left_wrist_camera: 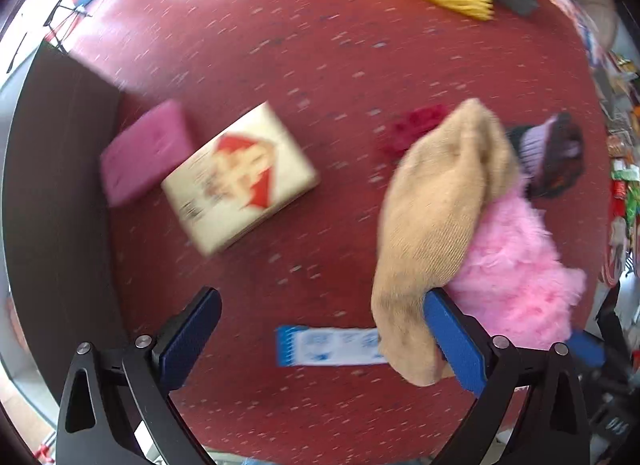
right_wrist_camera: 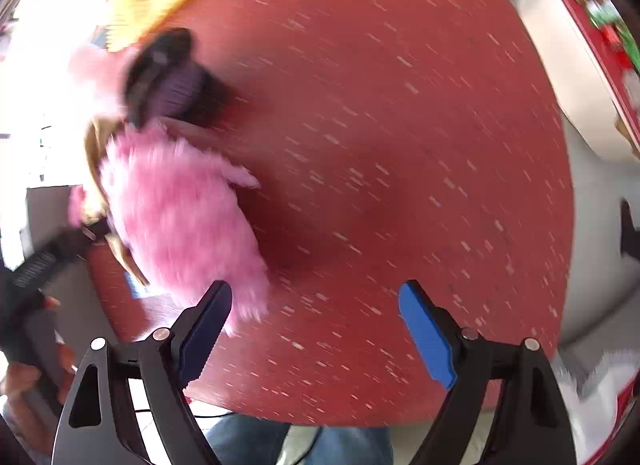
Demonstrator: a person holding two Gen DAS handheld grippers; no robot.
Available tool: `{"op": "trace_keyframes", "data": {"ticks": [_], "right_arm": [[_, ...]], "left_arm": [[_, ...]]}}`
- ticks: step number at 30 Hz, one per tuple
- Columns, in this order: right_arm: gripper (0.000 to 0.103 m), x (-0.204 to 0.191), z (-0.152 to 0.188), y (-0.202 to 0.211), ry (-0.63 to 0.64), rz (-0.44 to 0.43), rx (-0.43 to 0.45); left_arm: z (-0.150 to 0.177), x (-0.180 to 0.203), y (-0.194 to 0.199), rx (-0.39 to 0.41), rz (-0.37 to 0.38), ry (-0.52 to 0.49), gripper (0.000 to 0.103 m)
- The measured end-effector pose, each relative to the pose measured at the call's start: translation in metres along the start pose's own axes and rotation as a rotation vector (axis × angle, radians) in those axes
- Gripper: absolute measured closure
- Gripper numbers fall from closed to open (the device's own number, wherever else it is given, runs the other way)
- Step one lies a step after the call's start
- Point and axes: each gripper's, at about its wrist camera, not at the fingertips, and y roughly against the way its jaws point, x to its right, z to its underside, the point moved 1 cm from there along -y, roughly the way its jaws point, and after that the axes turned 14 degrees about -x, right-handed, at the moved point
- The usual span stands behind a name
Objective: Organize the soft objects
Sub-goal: 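Grasp the pink fluffy toy with the right gripper while the left gripper grasps the beige knit sock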
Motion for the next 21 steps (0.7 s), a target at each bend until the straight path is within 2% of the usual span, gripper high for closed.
{"op": "trace_keyframes", "data": {"ticks": [3,9,12,14,18,21], "right_arm": [[0.015,-0.02,-0.008,0.008,0.095,-0.001,0.023],[0.015,-0.076,-0.038,-0.01,0.258,0.009,-0.005],[0.015,-0.098,-0.049,-0.023,0.308,-0.054,-0.056],[0.015,-0.104,-0.053,-0.023,0.304,-0.087,-0.065],[0.015,-0.101,-0.045,0.001,0.29,-0.192,0.01],[0.015,-0.098,-0.052,0.007,0.295,-0.237,0.008]], "left_arm": [[0.003,-0.01,0.001,0.008,-0.017,0.015,0.001],[0.001,-0.022,-0.009,-0.02,-0.052,0.034,0.001],[0.001,-0.029,-0.008,-0.012,-0.064,0.045,0.001],[0.001,-0.037,-0.011,-0.024,-0.036,0.066,0.001],[-0.003,-0.039,-0.019,-0.045,-0.031,0.075,0.001],[-0.005,-0.032,-0.024,-0.054,-0.048,0.065,0.001]]}}
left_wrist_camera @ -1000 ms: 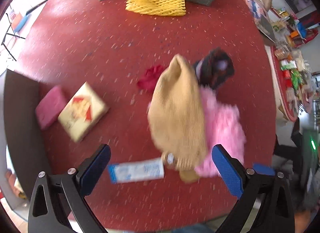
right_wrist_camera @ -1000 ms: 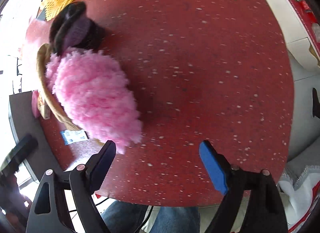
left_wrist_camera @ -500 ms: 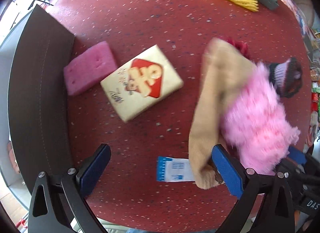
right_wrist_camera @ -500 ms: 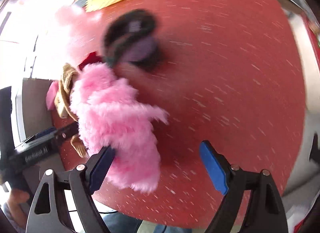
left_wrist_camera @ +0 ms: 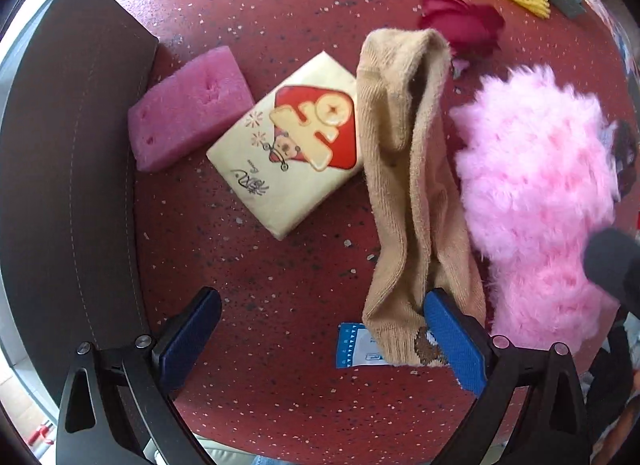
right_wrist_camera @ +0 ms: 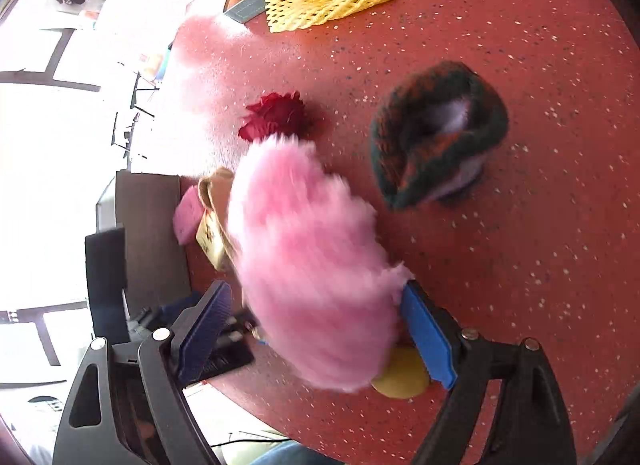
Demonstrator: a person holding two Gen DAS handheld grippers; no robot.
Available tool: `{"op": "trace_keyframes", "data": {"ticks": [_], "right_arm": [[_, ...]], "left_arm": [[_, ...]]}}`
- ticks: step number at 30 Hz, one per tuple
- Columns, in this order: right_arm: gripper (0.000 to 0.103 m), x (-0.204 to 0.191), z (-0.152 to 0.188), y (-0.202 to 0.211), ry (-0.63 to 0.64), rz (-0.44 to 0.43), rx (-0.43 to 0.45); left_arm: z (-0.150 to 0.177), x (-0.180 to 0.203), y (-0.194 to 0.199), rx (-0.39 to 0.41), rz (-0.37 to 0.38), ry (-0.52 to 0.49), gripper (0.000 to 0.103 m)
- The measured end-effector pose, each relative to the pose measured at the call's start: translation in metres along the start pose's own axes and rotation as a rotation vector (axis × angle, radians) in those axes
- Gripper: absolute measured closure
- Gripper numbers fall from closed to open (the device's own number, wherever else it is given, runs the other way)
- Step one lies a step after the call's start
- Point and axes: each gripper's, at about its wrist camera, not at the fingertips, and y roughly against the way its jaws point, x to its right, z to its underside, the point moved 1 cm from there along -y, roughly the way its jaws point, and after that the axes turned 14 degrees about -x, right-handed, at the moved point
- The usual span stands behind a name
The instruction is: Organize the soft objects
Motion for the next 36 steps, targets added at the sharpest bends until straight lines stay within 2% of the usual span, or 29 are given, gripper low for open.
{"op": "trace_keyframes", "data": {"ticks": [2,3,4,5,7,8,10,12,15,16,19,21,23,26,28,30,33,35,36], "right_arm": [[0.015,0.002,-0.014,-0.006,-0.024,-0.015,-0.021],[0.023,0.002,-0.018,-0.013,-0.036,-0.033,-0.037],[0.033,-0.001,-0.021,-0.022,-0.042,-0.053,-0.054],[0.053,0.002,-0.021,-0.033,-0.052,-0.051,-0.081],[0.056,0.01,-0.02,-0.043,-0.082,0.051,-0.14],[0.059,0.014,-0.017,-0.043,-0.094,0.066,-0.142],[0.06,0.02,-0.007,-0.034,-0.089,0.051,-0.112],[0.06,0.028,0.007,-0.02,-0.08,0.114,-0.077],[0.06,0.054,0.026,0.008,-0.146,0.13,-0.034],[0.059,0.068,0.036,0.015,-0.184,0.136,-0.029],[0.044,0.104,0.064,0.03,-0.255,0.19,-0.023],[0.026,0.114,0.073,0.032,-0.258,0.227,-0.016],[0.023,0.11,0.077,0.035,-0.228,0.275,-0.003],[0.023,0.101,0.077,0.03,-0.16,0.368,0.003],[0.023,0.094,0.059,0.028,-0.144,0.421,-0.005],[0.023,0.099,0.052,0.016,-0.158,0.432,-0.03],[0.007,0.107,0.043,0.0,-0.201,0.418,-0.06],[0.0,0.107,0.042,-0.004,-0.191,0.452,-0.048],[0.0,0.107,0.043,-0.004,-0.182,0.46,-0.05]], "left_arm": [[-0.004,0.002,0.001,-0.003,0.002,0.005,0.001],[-0.004,-0.001,0.001,-0.001,0.004,0.007,0.001],[0.002,-0.001,-0.002,0.0,0.003,0.009,0.001],[0.006,-0.007,-0.002,-0.002,0.003,0.01,0.001],[0.011,-0.015,-0.005,-0.003,0.008,0.01,0.001],[0.014,-0.018,-0.006,-0.003,0.012,0.008,0.001],[0.017,-0.019,-0.006,0.001,0.021,-0.002,0.001],[0.022,-0.016,-0.005,0.007,0.03,-0.014,0.001],[0.024,-0.005,-0.002,0.021,0.048,-0.022,0.001],[0.023,-0.001,-0.001,0.025,0.053,-0.018,0.001],[0.018,0.012,-0.005,0.017,0.076,0.012,0.001],[0.014,0.02,-0.011,-0.023,0.092,0.044,0.001],[0.011,0.024,-0.013,-0.031,0.13,0.081,0.001],[0.008,0.032,-0.015,-0.02,0.143,0.113,0.001],[0.004,0.036,-0.014,-0.004,0.121,0.127,0.001],[-0.001,0.04,-0.011,0.017,0.099,0.129,0.001],[-0.004,0.042,-0.01,0.014,0.083,0.155,0.0],[-0.008,0.039,-0.009,0.01,0.087,0.17,0.0],[-0.011,0.04,-0.009,0.009,0.088,0.174,0.0]]}}
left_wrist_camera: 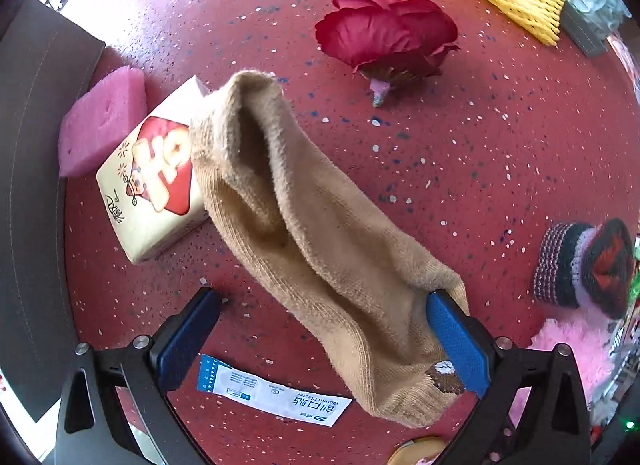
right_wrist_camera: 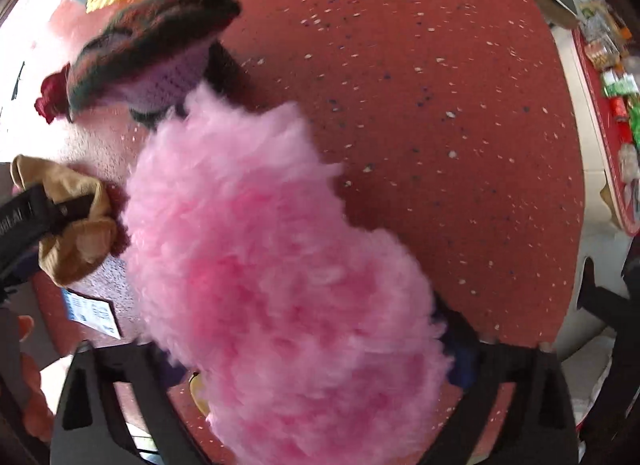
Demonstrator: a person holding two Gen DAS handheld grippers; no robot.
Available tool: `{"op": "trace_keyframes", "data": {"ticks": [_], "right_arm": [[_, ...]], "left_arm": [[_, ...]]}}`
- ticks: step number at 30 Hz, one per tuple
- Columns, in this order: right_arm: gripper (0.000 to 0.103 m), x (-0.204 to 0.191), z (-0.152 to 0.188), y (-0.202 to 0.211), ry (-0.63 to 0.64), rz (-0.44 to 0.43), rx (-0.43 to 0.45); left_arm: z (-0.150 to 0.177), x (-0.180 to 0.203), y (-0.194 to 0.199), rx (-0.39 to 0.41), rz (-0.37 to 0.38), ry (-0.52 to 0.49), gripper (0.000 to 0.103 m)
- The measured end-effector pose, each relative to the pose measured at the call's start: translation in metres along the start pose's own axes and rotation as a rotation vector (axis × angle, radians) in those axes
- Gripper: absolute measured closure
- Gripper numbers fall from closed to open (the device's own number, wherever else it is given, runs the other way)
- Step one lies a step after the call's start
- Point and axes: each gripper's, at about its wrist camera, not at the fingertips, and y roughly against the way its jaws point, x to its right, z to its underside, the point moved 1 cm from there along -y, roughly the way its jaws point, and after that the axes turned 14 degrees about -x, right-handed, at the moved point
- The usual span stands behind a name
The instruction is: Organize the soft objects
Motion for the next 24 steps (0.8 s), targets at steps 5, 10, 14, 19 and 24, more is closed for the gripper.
{"op": "trace_keyframes", "data": {"ticks": [5,10,14,19,24], "right_arm": [[0.0,-0.011,0.004,-0.008,-0.002,0.062,-0.004],[0.0,0.003,-0.004,-0.008,-0.017,0.059,-0.034],[0.028,0.01,-0.017,0.0,-0.002,0.031,-0.055],[0.056,0.022,-0.005,0.023,-0.004,0.006,0.024],[0.056,0.031,0.008,0.049,-0.02,-0.057,0.072]], "left_arm": [[-0.011,-0.006,-0.002,-0.039,0.0,-0.001,0.0],[-0.021,0.015,-0.001,-0.034,-0.014,-0.079,0.012],[-0.011,0.03,0.01,0.028,-0.037,-0.223,0.061],[0.003,0.037,0.022,0.033,-0.012,-0.382,0.084],[0.031,0.025,0.04,0.044,0.019,-0.493,0.084]]}}
